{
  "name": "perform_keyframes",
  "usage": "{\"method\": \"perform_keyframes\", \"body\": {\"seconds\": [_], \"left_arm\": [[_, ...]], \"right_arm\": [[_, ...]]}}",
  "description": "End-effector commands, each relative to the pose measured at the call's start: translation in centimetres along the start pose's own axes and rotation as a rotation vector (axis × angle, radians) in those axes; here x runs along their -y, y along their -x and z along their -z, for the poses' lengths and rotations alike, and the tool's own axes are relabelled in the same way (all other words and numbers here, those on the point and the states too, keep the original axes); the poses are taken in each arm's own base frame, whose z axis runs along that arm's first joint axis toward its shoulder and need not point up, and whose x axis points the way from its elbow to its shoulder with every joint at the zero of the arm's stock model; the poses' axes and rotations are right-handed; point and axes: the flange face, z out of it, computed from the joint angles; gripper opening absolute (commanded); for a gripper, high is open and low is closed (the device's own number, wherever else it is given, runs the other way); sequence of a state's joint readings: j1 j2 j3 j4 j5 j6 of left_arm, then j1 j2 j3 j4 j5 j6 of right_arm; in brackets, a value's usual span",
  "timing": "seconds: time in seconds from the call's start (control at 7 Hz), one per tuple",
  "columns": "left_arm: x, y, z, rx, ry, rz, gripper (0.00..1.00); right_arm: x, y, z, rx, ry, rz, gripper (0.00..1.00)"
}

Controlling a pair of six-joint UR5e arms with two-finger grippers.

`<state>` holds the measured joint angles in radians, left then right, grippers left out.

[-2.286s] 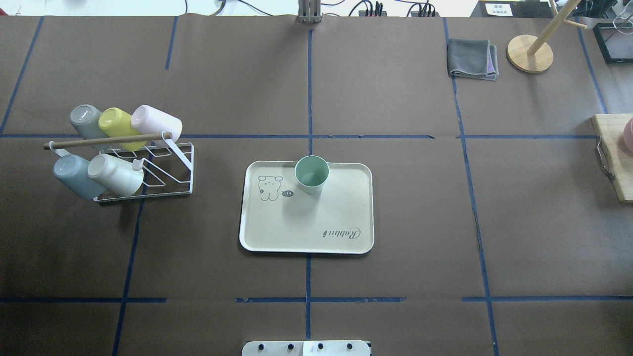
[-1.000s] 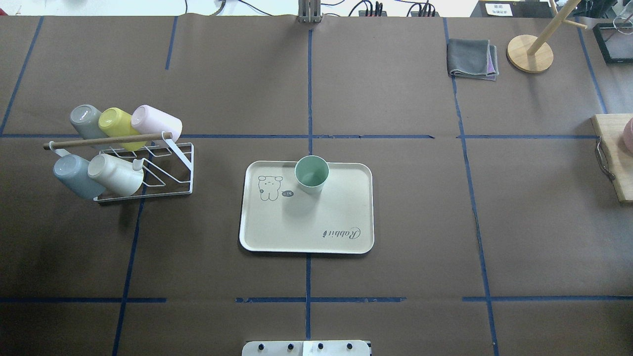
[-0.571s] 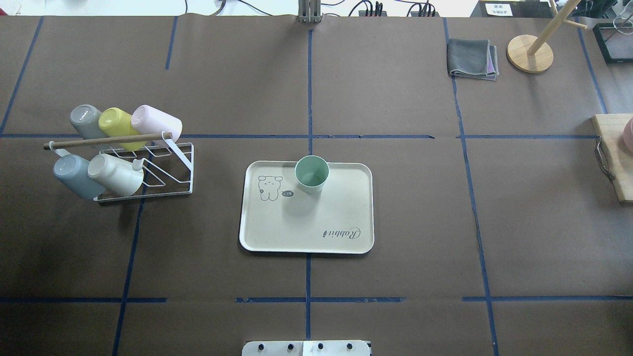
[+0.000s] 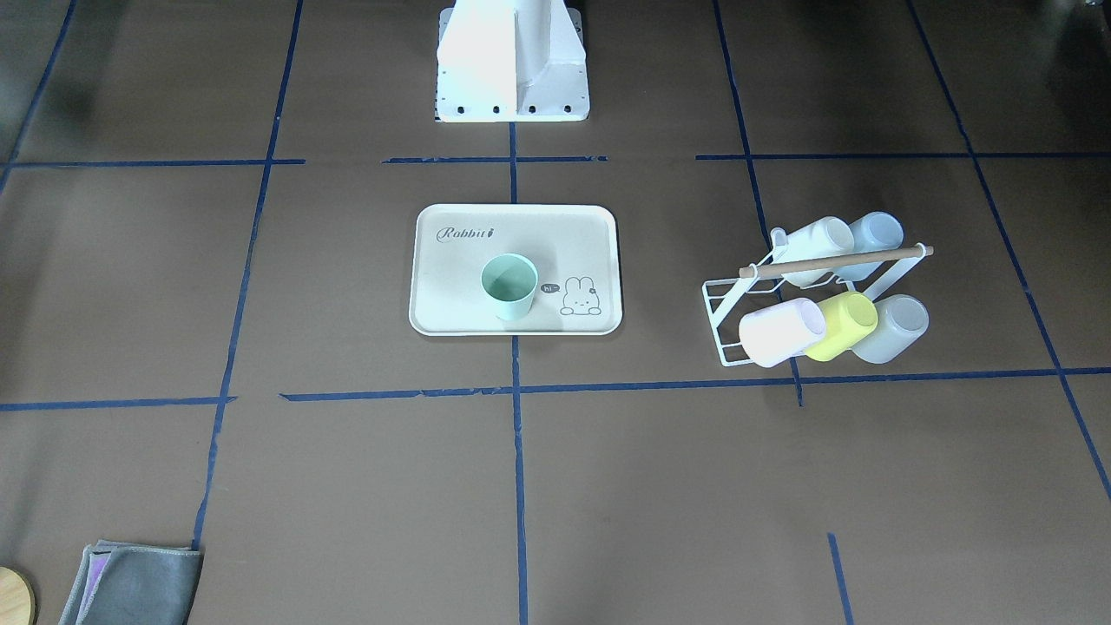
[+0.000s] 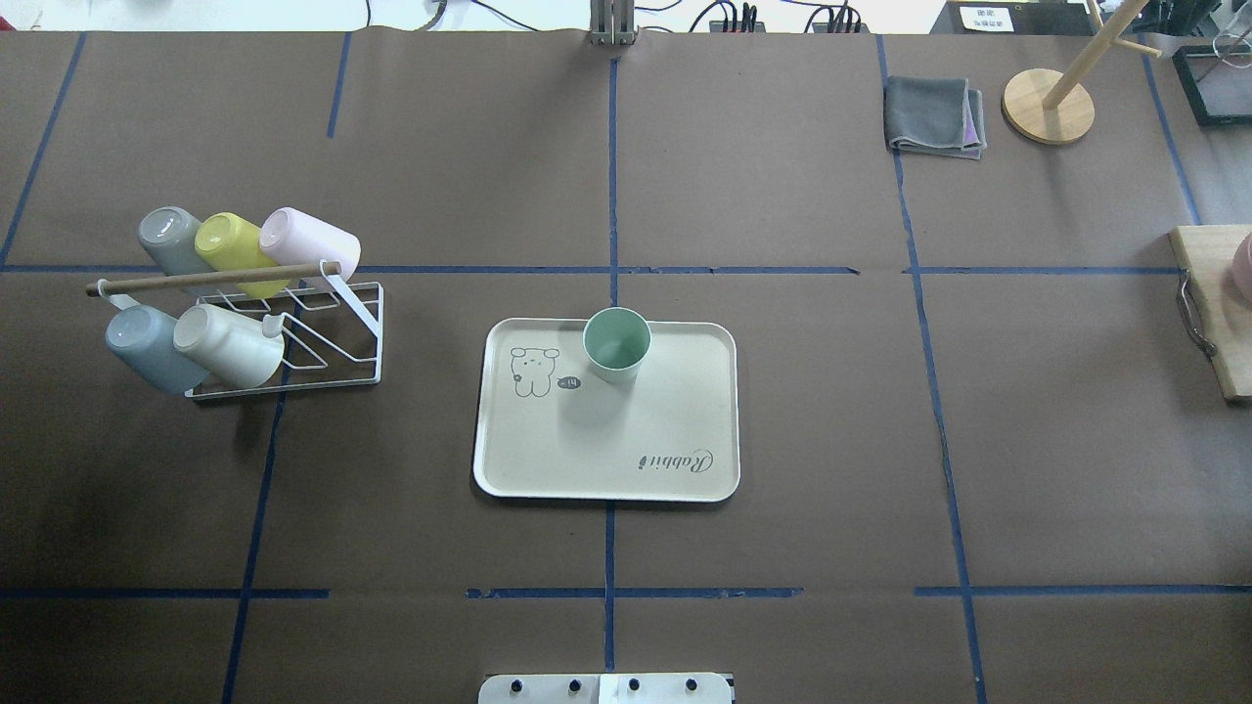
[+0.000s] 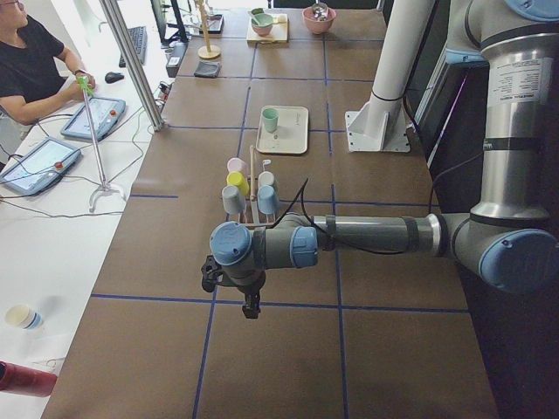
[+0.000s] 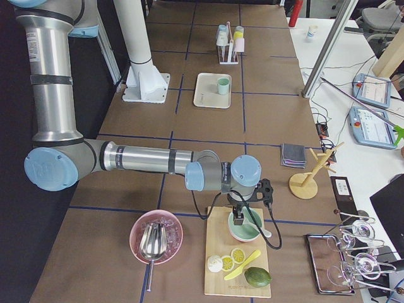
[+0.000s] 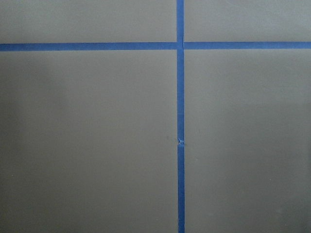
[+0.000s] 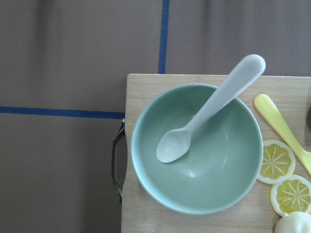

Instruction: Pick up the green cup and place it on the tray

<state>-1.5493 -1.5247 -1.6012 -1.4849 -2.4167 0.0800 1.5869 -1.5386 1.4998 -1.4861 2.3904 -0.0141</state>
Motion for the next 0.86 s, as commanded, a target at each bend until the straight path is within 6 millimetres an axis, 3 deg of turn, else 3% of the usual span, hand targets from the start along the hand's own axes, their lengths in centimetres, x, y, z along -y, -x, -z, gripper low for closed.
{"method": "perform_keyframes", "body": {"seconds": [0.0, 0.71], "left_arm": [[0.00, -0.02, 0.11, 0.001, -0.002, 0.000, 1.00], [0.09, -0.18, 0.27, 0.001, -0.005, -0.001, 1.00]], "right_arm": [[-0.81, -1.93, 1.47, 0.000, -0.028, -0.041, 1.00], [-1.02, -1.81, 1.74, -0.005, -0.033, -0.087, 1.00]]}}
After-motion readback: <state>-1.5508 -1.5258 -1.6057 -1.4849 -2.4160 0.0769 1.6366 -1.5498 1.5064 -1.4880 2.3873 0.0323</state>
